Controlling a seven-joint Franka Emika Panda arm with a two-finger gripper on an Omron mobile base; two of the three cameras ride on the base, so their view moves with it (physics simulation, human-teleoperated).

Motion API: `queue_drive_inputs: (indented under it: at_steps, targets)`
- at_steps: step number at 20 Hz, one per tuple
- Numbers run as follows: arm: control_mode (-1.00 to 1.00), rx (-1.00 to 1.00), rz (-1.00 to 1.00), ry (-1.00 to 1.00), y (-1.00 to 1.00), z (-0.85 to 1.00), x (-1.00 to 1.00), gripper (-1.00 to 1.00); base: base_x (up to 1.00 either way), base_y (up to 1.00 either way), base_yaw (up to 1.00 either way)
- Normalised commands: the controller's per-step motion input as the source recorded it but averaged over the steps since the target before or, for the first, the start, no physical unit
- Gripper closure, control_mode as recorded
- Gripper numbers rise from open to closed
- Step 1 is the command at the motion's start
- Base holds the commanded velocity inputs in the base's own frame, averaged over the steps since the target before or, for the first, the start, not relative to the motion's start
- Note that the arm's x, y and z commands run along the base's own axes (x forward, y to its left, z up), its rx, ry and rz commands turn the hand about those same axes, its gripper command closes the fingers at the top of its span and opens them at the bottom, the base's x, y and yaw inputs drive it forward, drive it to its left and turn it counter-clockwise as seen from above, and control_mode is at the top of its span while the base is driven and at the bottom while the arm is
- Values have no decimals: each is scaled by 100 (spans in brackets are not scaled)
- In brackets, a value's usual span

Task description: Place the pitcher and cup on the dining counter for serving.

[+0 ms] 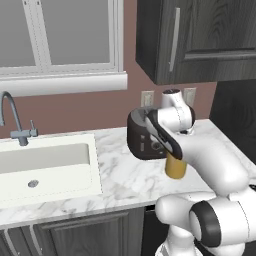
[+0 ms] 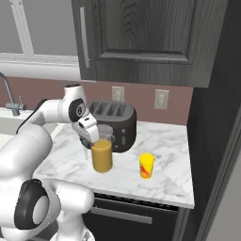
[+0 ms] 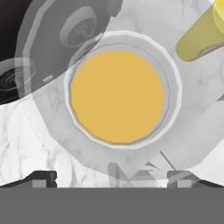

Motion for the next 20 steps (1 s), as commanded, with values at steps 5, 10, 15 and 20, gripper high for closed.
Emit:
queue_drive_inputs:
  at_steps: [5,10,15,20]
  targets:
    - [-100,0,-3,0,0,-19,25,-100,0,0,0]
    - [-100,-2,-2,0,0,-36,20,-100,0,0,0]
    - [-100,-10,-3,0,-2,-52,3,100,0,0,0]
    - [-100,-3,-1,0,-2,-14,0,100,0,0,0]
